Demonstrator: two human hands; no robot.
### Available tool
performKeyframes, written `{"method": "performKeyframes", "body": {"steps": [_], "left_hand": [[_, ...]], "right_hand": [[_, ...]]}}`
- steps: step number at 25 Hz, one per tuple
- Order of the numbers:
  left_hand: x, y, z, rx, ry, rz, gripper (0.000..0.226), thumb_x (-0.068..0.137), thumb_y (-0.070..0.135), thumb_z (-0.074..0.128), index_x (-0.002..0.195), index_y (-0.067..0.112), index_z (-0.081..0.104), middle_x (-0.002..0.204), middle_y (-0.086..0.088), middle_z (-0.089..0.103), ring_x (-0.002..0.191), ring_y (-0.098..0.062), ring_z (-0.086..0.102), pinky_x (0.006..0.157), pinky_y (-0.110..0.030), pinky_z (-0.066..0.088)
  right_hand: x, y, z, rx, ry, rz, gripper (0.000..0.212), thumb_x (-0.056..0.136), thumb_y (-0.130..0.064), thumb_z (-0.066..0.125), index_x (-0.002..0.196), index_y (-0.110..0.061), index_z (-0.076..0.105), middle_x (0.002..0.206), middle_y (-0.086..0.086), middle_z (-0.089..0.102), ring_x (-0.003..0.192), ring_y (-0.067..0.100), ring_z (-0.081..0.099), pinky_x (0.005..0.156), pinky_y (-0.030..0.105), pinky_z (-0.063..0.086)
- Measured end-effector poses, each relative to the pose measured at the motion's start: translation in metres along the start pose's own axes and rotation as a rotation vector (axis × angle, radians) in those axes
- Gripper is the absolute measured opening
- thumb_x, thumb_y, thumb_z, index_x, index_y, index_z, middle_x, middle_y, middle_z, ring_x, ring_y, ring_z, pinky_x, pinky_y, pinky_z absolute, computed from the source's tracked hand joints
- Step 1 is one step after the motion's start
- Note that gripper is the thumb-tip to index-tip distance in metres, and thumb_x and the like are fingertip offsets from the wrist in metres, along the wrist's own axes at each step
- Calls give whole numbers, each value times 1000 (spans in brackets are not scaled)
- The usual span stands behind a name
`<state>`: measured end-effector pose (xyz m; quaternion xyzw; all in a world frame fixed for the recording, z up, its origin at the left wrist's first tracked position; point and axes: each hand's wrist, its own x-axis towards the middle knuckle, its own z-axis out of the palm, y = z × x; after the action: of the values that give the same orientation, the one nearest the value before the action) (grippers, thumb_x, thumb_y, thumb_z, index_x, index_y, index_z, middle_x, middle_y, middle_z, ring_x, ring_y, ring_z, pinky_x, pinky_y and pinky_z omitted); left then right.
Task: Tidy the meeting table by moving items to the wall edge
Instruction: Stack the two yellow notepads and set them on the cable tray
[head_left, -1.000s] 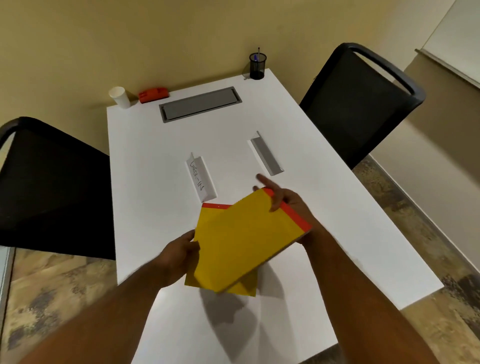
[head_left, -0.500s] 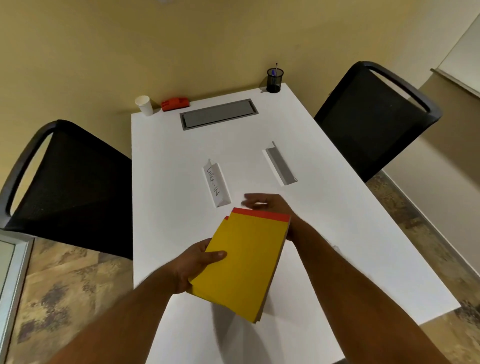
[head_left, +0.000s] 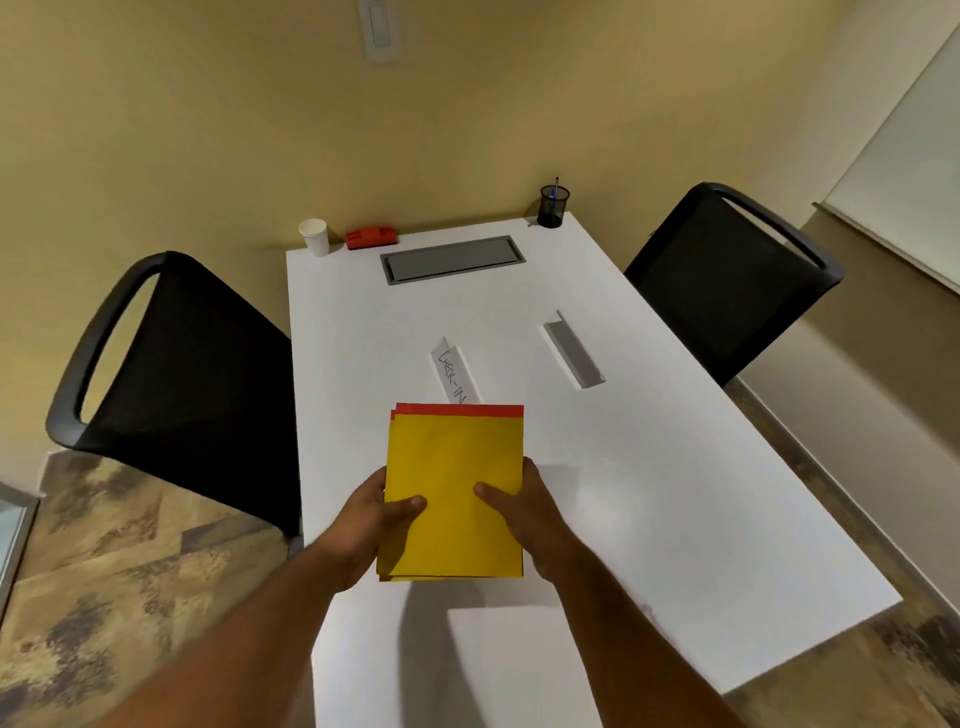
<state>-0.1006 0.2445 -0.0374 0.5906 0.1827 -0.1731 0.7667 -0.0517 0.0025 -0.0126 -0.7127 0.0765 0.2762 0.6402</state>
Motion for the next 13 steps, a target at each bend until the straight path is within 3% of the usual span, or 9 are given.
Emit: {"method": "performKeyframes", "body": {"steps": [2,4,7,9,13], "left_hand": [[-14,-1,-26,47,-60,-3,56,89,12,77,138,30,57,132,-2,73,117,-32,72,96,-52,59],[-35,1,-51,44,-93,26,54,87,14,77,133,36,59,127,3,76,111,-27,75,86,-42,64],[-73,4,-89,49,-93,89,51,84,36,81,130,36,61,124,6,77,106,-20,77,77,-32,64],[-93,3,-109,88,-71,147,51,85,49,78,131,34,61,126,5,76,108,-20,77,87,-41,63],[-137,6,-155,194,-94,171,53,87,51,75,133,33,58,127,6,75,112,-21,75,98,-53,60]], "right_hand": [[-15,-3,28,-56,50,-20,55,92,-35,78,133,-36,42,130,-2,61,112,21,64,94,44,56],[-35,-1,59,-57,80,-58,51,93,-33,78,131,-36,44,128,-3,62,114,21,65,96,43,56],[-67,6,121,27,216,-144,44,93,-32,78,127,-39,52,126,-5,67,110,18,68,90,40,59],[-84,13,157,81,326,-180,48,91,-34,80,130,-38,54,126,-5,68,109,19,70,87,41,61],[-115,13,223,136,439,-161,52,93,-37,77,138,-35,50,128,-4,66,111,22,67,95,51,58]]}}
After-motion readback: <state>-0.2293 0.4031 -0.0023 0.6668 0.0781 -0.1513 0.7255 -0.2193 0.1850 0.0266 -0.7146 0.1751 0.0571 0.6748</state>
